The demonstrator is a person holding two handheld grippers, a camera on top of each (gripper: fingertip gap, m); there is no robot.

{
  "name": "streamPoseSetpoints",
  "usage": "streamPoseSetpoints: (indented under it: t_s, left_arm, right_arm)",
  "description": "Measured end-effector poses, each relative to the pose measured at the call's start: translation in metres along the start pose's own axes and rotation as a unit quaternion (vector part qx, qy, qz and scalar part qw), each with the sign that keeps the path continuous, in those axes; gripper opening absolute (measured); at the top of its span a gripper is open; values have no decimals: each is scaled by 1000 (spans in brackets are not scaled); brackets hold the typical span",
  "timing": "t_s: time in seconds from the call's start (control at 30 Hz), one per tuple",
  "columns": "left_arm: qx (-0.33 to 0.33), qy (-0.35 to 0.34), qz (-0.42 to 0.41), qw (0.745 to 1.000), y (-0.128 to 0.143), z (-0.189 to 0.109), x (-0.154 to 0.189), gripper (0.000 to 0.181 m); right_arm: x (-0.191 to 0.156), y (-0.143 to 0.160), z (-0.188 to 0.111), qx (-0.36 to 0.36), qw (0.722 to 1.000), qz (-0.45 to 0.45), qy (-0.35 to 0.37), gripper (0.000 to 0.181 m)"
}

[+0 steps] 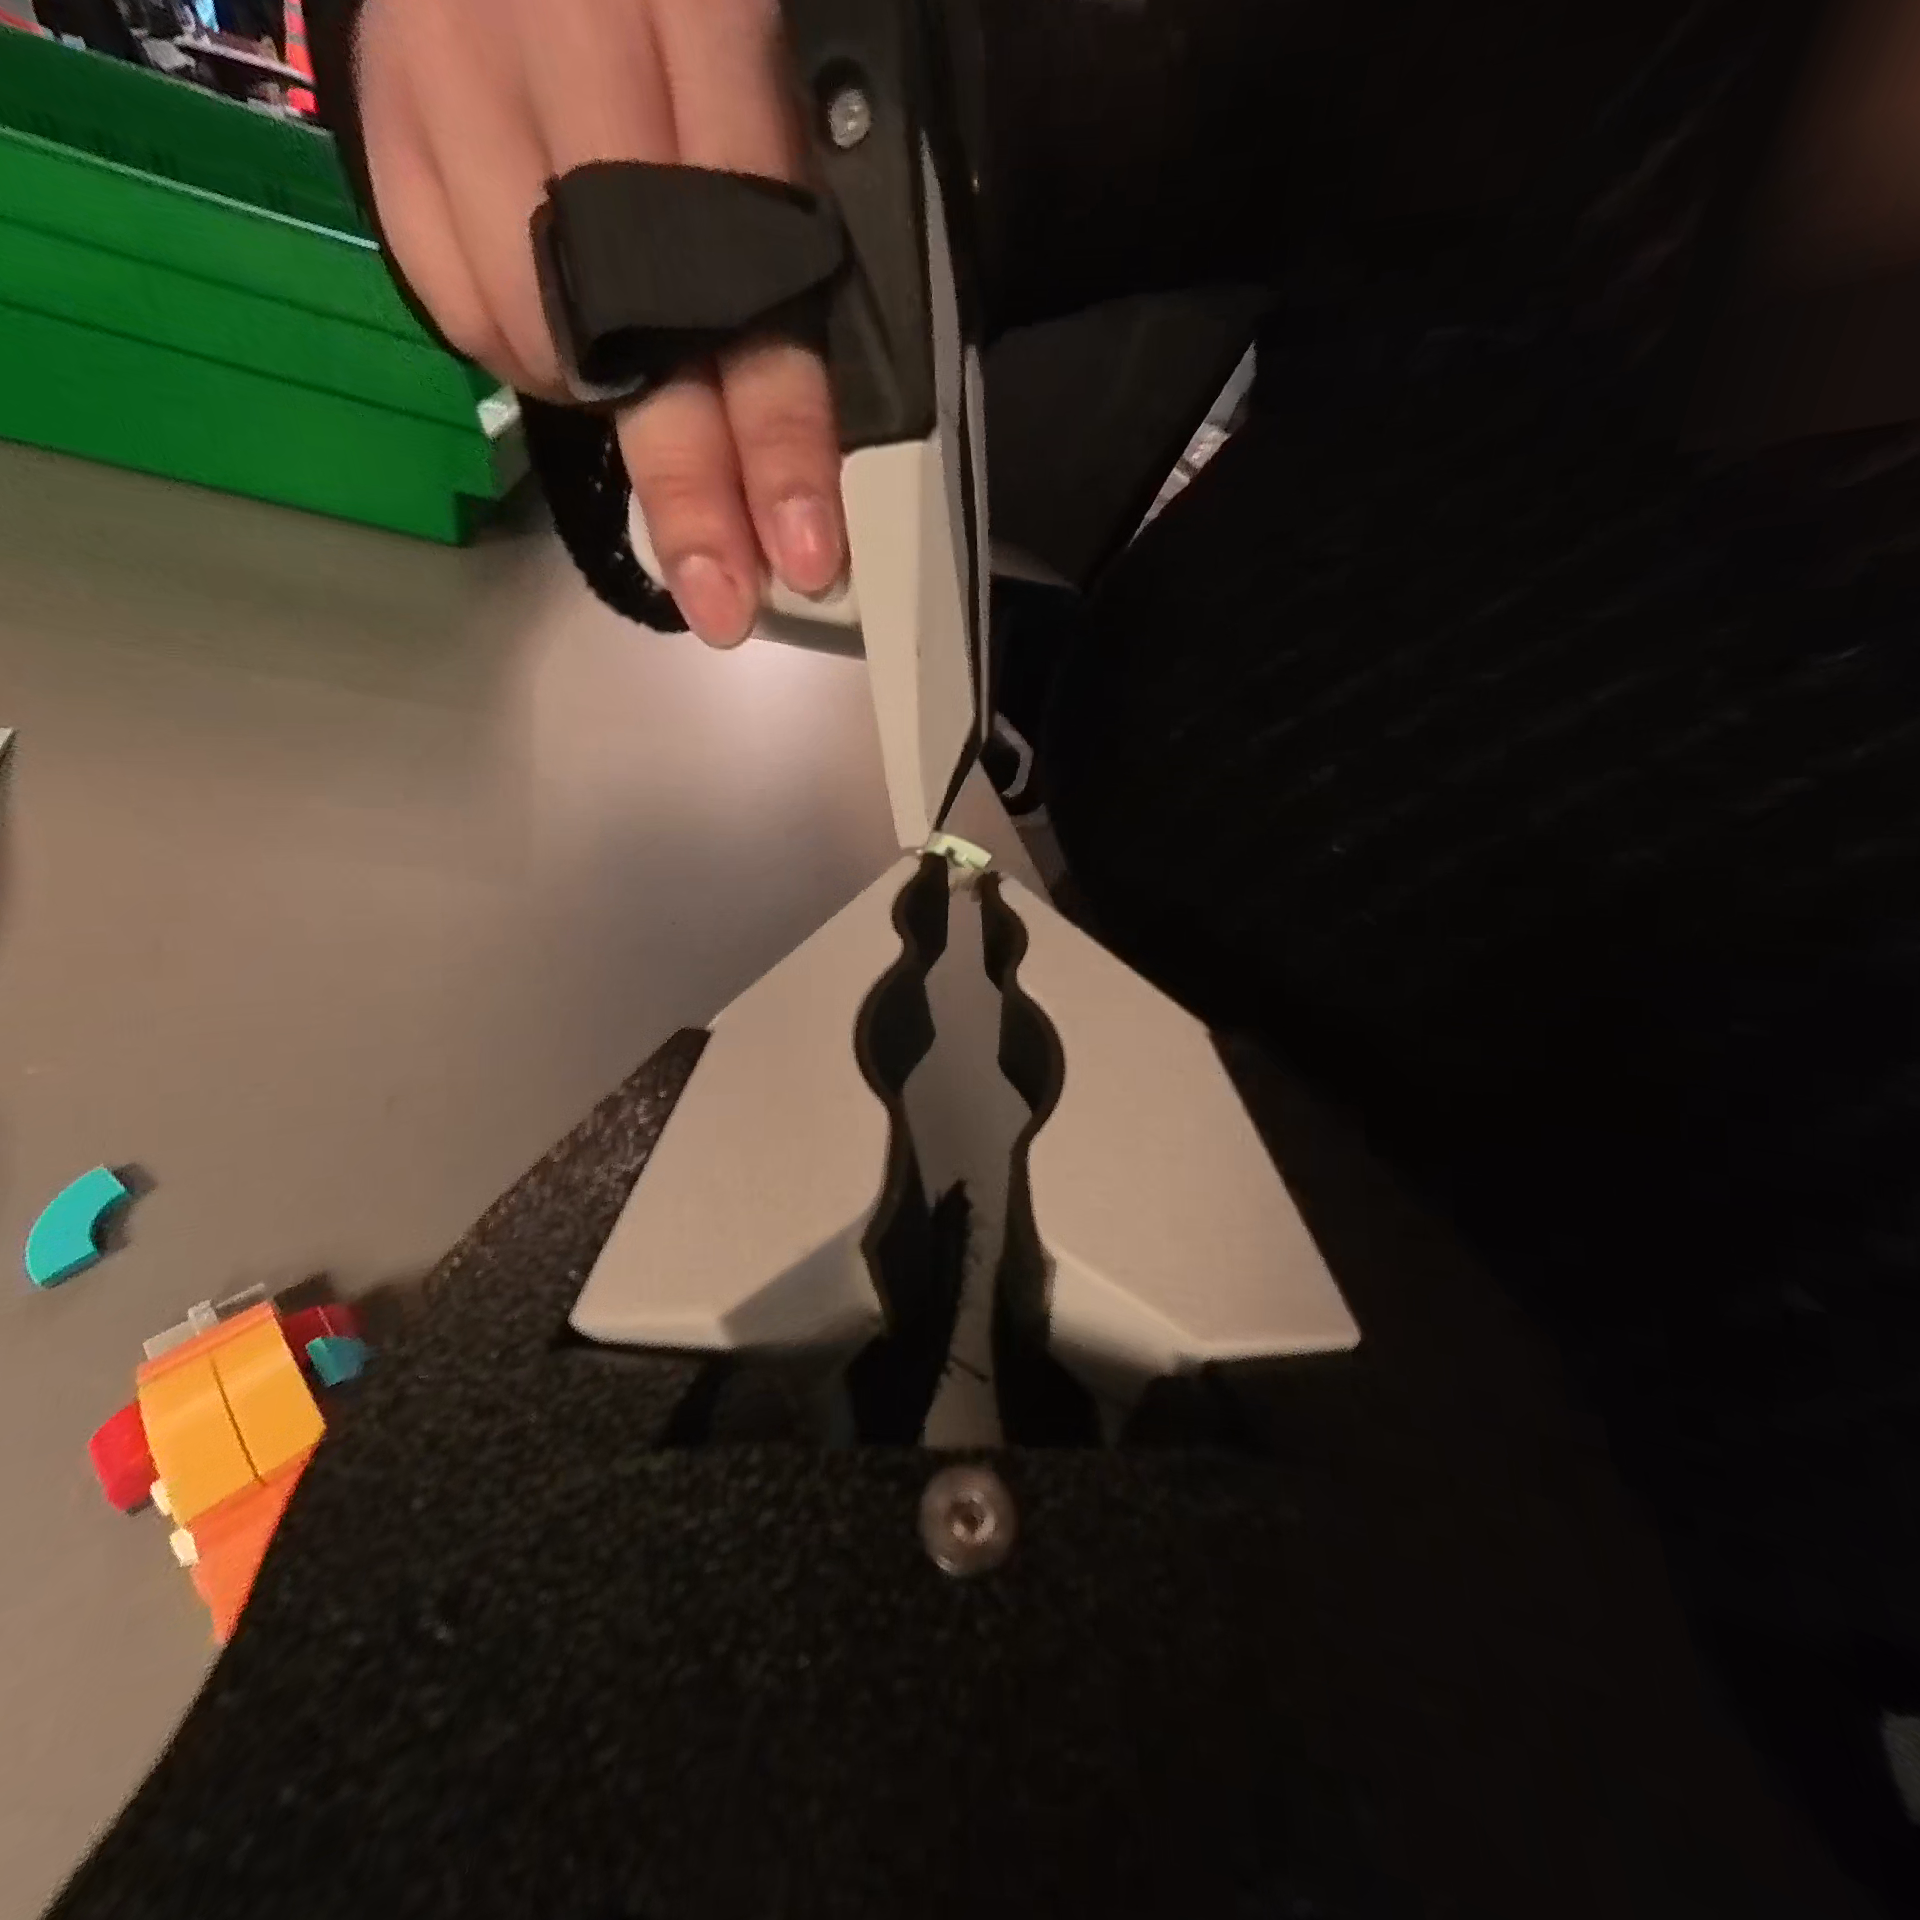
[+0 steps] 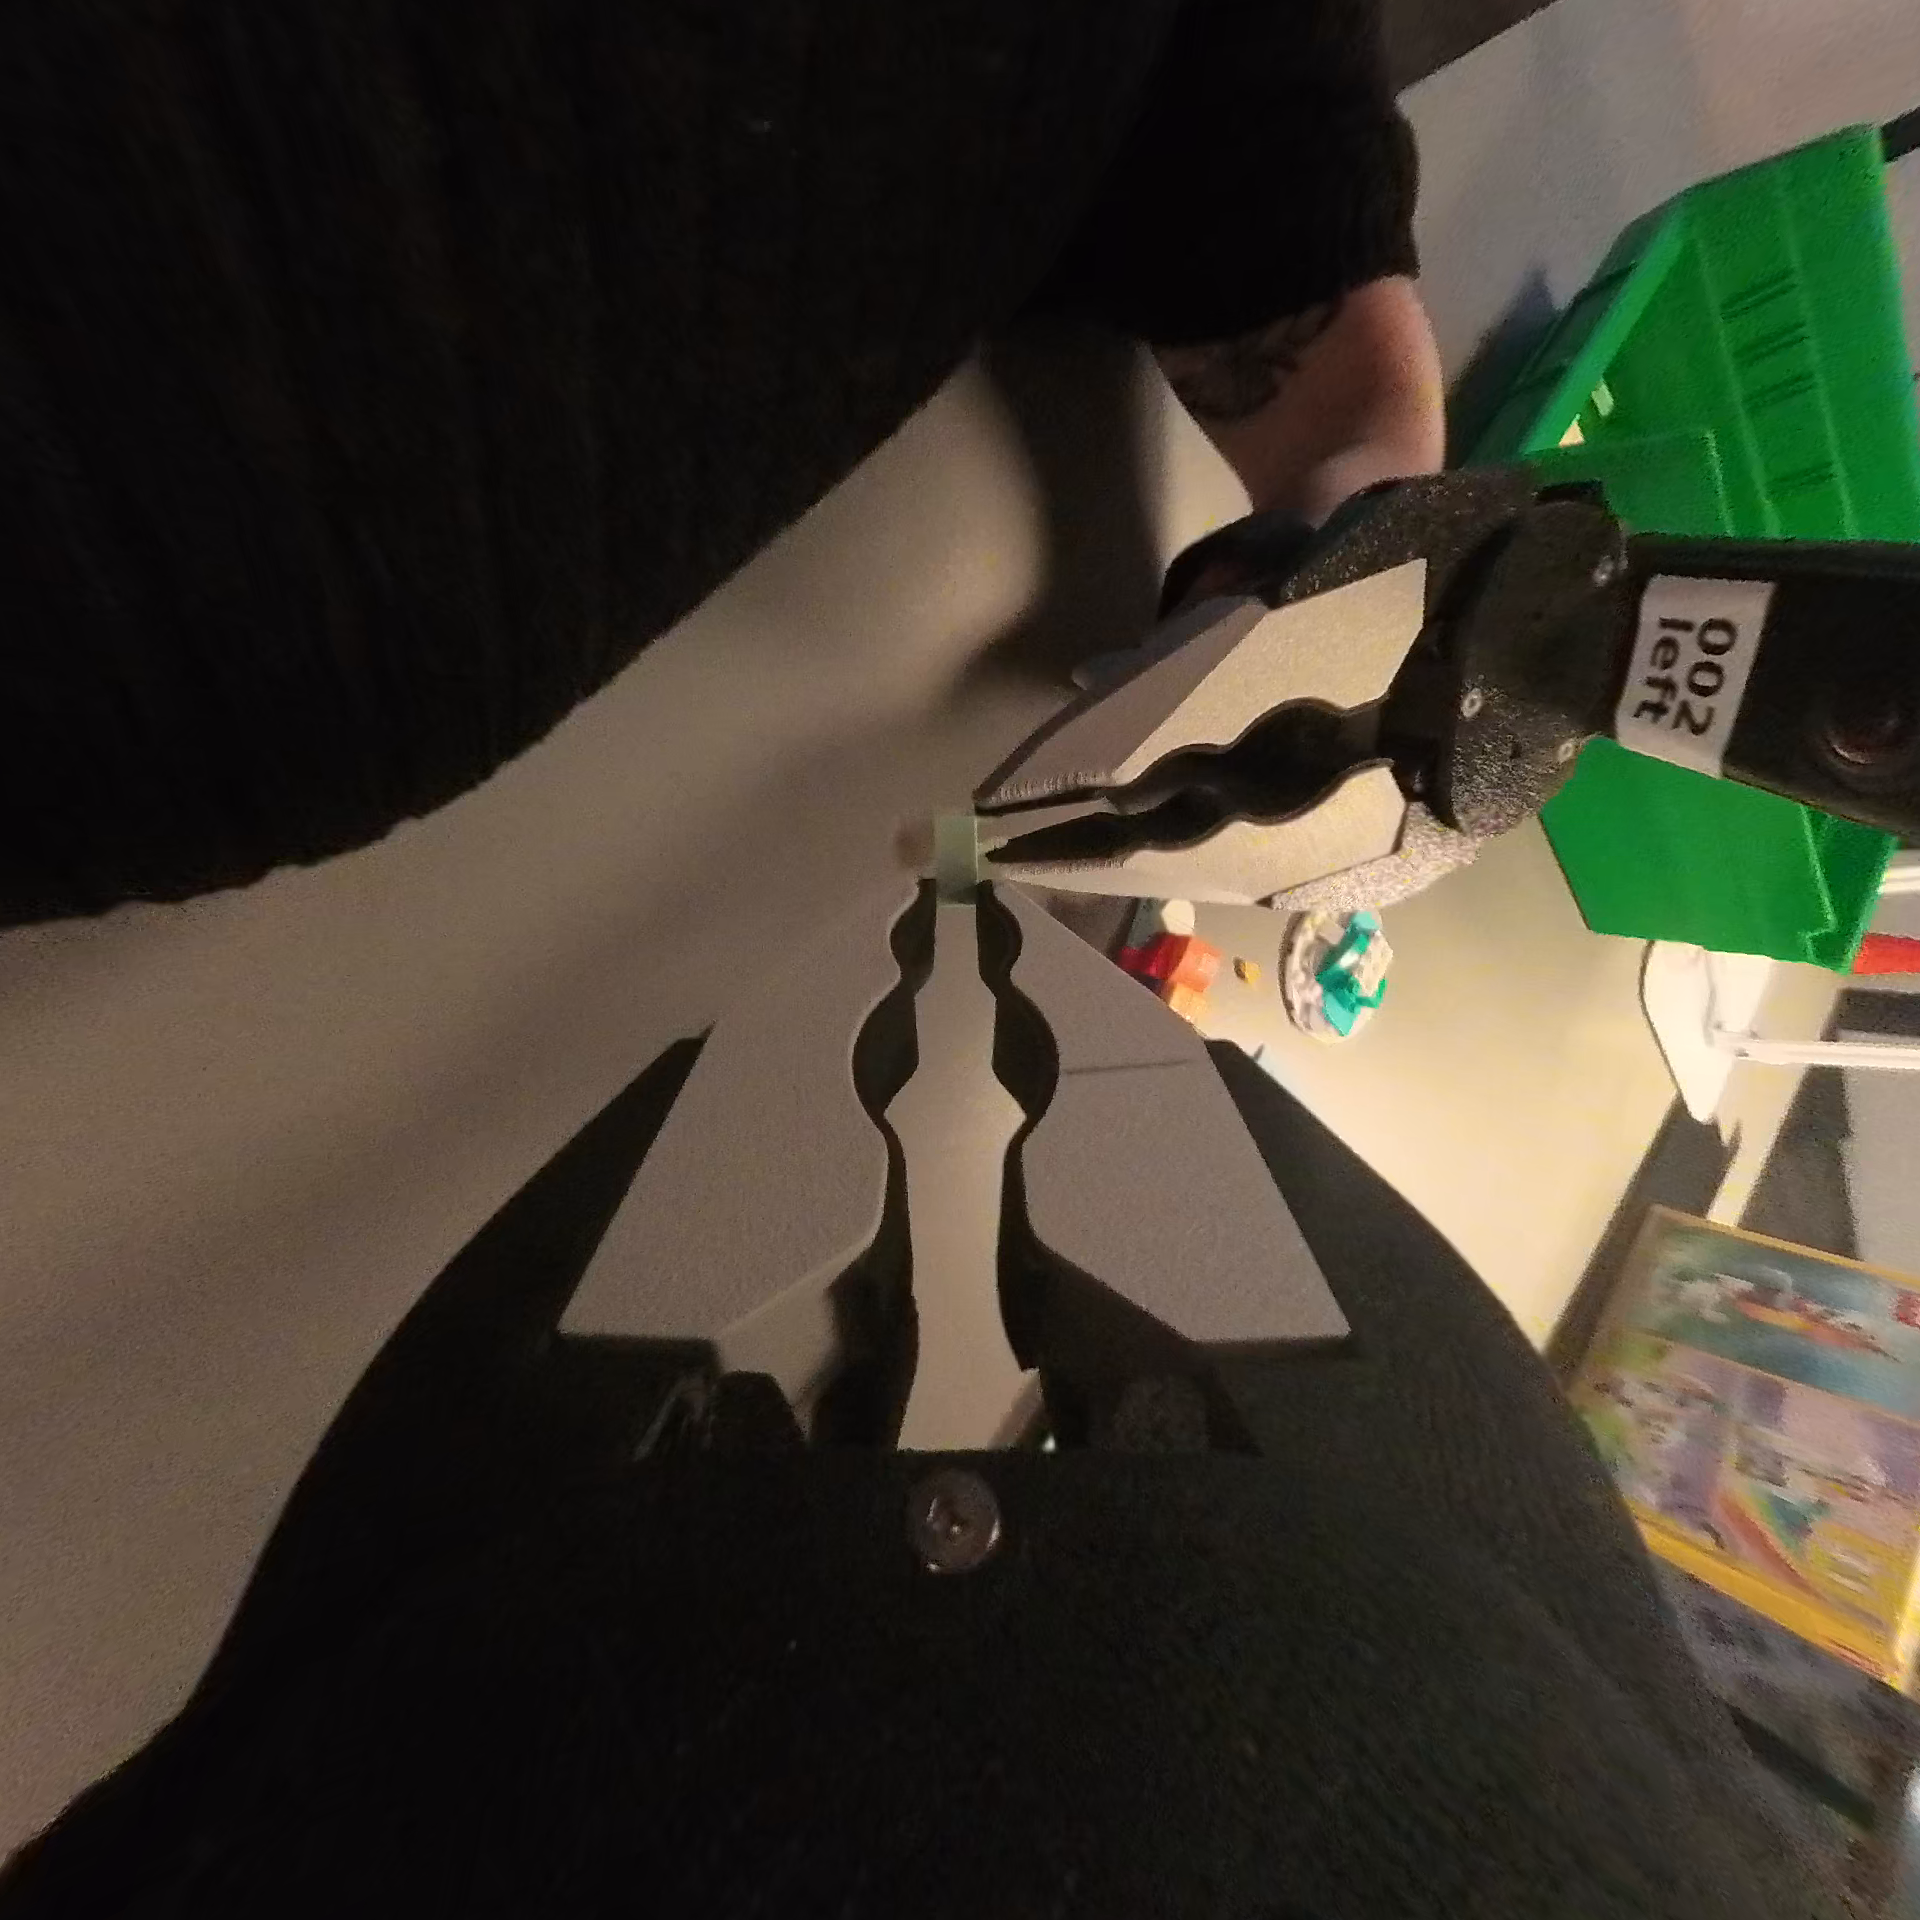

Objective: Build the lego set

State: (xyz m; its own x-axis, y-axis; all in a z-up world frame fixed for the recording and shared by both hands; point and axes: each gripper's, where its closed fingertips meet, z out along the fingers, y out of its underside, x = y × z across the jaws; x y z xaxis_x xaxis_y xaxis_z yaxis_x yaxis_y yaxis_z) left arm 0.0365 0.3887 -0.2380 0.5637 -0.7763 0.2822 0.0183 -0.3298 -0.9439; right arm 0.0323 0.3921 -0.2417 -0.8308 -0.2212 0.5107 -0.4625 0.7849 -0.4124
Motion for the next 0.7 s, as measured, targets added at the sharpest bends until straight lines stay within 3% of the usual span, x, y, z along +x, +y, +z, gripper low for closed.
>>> streamPoseSetpoints:
  t_s: [0.53,0.7]
  left_arm:
    - [-84,-52,1,995,26,8,-18,4]
    - [-84,-74,-7,994,26,5,-25,4]
  right_arm:
    - [-14,25,23,-99,993,-52,39,6]
    - [-10,33,29,-132,988,-3,75,5]
